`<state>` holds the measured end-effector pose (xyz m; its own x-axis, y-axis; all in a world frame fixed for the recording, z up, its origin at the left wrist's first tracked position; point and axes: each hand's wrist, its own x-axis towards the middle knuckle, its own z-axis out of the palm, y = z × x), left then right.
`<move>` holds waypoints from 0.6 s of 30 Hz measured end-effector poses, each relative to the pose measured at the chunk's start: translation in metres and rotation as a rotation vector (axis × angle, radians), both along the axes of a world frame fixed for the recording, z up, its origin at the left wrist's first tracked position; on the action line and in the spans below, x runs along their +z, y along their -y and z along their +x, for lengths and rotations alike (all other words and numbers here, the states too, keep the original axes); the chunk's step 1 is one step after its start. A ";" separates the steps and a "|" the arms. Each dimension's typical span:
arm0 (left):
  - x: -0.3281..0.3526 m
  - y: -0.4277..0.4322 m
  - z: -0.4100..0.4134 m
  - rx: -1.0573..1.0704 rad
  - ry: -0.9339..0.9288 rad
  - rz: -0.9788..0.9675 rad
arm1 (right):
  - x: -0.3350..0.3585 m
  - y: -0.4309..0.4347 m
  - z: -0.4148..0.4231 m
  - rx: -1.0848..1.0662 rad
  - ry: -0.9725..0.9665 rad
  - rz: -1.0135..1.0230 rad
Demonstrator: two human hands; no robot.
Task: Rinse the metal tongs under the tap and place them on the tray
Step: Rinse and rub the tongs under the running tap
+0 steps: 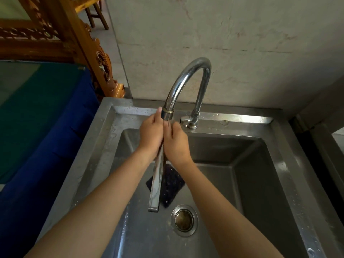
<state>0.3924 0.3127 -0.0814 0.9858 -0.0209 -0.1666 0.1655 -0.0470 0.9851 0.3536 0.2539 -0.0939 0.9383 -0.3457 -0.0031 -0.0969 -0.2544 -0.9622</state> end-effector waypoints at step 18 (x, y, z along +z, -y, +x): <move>-0.011 0.003 -0.024 -0.025 0.040 0.047 | 0.010 0.010 0.013 -0.079 -0.079 0.073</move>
<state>0.3689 0.3093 -0.0928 0.9910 -0.0389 -0.1283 0.1240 -0.0972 0.9875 0.3663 0.2440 -0.0841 0.9038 -0.4150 -0.1040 -0.1904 -0.1725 -0.9664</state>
